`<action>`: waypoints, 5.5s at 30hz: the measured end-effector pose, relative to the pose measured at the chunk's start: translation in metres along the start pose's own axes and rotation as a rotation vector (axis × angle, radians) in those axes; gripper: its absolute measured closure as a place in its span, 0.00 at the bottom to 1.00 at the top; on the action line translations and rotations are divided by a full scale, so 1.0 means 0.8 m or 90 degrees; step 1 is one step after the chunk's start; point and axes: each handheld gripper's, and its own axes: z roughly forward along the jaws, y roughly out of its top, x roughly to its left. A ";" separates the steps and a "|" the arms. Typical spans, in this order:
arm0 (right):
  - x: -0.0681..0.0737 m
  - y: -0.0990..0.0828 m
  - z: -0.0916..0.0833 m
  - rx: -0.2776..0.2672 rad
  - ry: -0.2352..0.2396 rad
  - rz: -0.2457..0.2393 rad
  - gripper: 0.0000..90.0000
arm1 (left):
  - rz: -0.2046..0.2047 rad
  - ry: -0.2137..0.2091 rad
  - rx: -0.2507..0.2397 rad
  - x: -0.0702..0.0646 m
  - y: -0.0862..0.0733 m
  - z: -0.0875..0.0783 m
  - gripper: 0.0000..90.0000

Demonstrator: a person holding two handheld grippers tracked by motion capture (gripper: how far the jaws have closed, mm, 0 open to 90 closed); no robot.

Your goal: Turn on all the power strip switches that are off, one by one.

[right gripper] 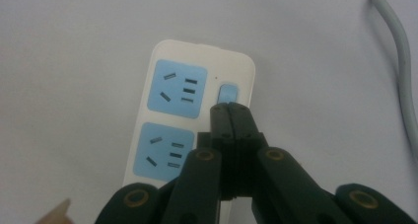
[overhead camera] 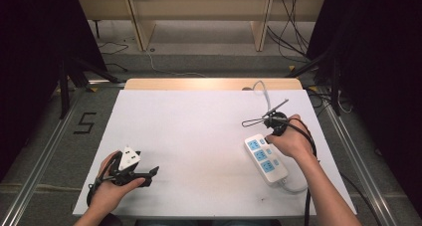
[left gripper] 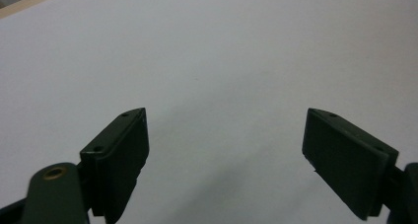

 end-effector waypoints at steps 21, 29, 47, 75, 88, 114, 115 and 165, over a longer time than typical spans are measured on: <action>-0.002 0.019 0.006 0.007 0.000 0.000 1.00 | -0.008 0.000 -0.003 0.000 0.000 0.001 0.20; -0.001 0.023 0.014 0.017 0.001 -0.001 1.00 | -0.009 0.001 -0.003 0.001 0.000 0.001 0.20; -0.002 0.029 0.028 0.035 -0.003 0.000 1.00 | -0.008 0.001 -0.005 0.001 0.000 0.000 0.20; -0.003 0.028 0.038 0.050 0.001 0.003 1.00 | -0.006 0.003 -0.006 0.001 0.000 0.000 0.20; 0.000 0.029 0.039 0.058 -0.001 -0.003 1.00 | -0.008 0.002 -0.006 0.000 0.000 0.000 0.20; -0.006 0.028 0.042 0.063 0.011 0.012 1.00 | -0.004 0.002 -0.008 0.000 0.001 -0.001 0.20; -0.006 0.028 0.042 0.062 0.012 0.013 1.00 | -0.004 0.002 -0.008 0.000 0.001 -0.001 0.20; -0.009 0.029 0.045 0.044 0.021 0.017 1.00 | -0.003 0.000 -0.006 -0.001 0.001 0.000 0.20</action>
